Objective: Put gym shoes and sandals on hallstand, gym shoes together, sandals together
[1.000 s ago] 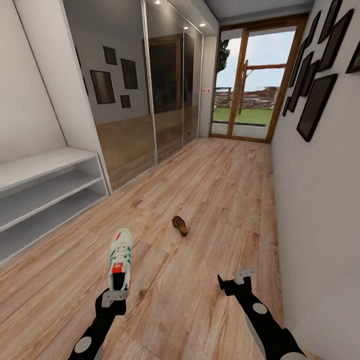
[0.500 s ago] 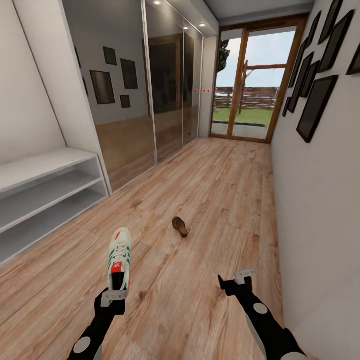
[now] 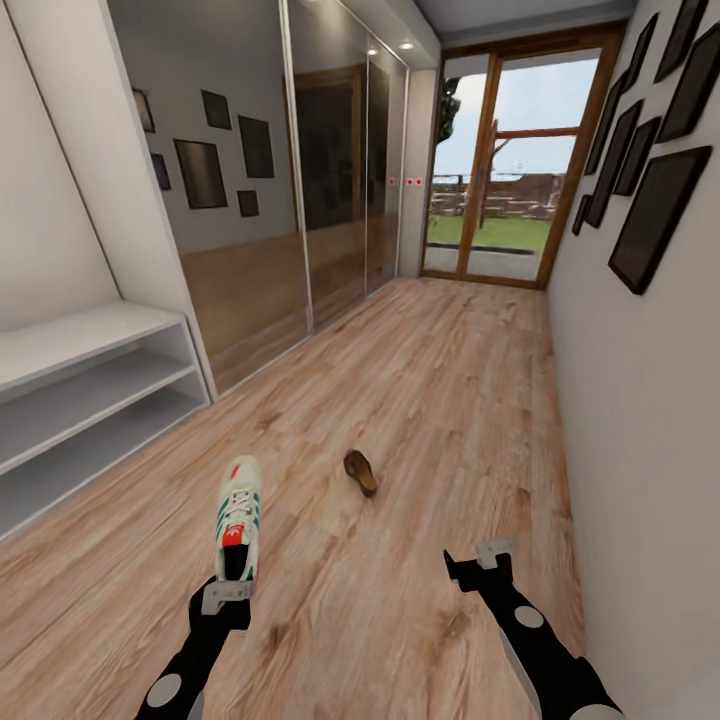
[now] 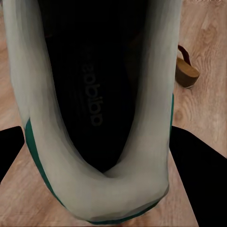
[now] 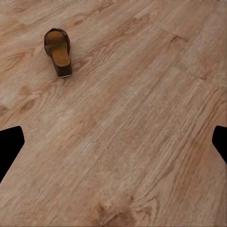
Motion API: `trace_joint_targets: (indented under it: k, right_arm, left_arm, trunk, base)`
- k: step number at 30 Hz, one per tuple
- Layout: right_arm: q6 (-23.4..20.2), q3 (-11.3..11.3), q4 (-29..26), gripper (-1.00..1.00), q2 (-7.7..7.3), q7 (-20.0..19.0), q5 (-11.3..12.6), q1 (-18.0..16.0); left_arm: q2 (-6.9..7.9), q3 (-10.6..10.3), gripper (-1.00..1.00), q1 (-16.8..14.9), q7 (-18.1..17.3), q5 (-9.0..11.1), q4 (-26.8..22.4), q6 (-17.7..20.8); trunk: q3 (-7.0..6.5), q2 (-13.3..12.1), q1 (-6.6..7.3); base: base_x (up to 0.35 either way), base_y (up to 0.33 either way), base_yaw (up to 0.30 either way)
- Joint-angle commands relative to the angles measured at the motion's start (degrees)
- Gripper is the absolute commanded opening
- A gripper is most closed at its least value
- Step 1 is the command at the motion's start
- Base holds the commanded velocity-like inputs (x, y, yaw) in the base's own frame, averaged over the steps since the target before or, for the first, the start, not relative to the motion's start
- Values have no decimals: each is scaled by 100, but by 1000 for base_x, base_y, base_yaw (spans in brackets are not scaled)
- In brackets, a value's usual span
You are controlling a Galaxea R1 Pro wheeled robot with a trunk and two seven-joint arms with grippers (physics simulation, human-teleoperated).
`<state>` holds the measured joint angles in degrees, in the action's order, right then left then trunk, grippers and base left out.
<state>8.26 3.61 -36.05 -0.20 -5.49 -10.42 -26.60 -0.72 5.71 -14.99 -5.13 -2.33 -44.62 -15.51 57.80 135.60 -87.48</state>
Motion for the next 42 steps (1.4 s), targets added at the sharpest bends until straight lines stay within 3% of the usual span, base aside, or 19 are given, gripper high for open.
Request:
trace_joint_targets:
  k: [1,11,13,17,42]
  right_arm:
    - [24,37,2,100,4,-45,-57,-3]
    - [24,34,-8,100,10,-45,-49,-3]
    - [25,41,-14,100,4,-41,-48,-3]
    - [26,43,-15,100,3,-40,-48,-3]
    - [26,43,-24,100,3,-40,-48,-3]
  left_arm:
    - [-8,35,-100,-3,-49,-24,3,-15]
    - [-1,41,-100,-3,-50,-27,6,-13]
    - [1,194,-100,-3,-58,-23,5,-21]
    - [1,217,-100,-3,-58,-22,5,-22]
    - [1,229,-100,-3,-67,-22,6,-22]
  trunk:
    - [5,2,-2]
    - [5,2,-2]
    - [5,2,-2]
    - [5,2,-2]
    - [5,2,-2]
  base:
    - [334,0,0]
    - [335,0,0]
    - [335,32,0]
    - [335,65,0]
    - [336,32,0]
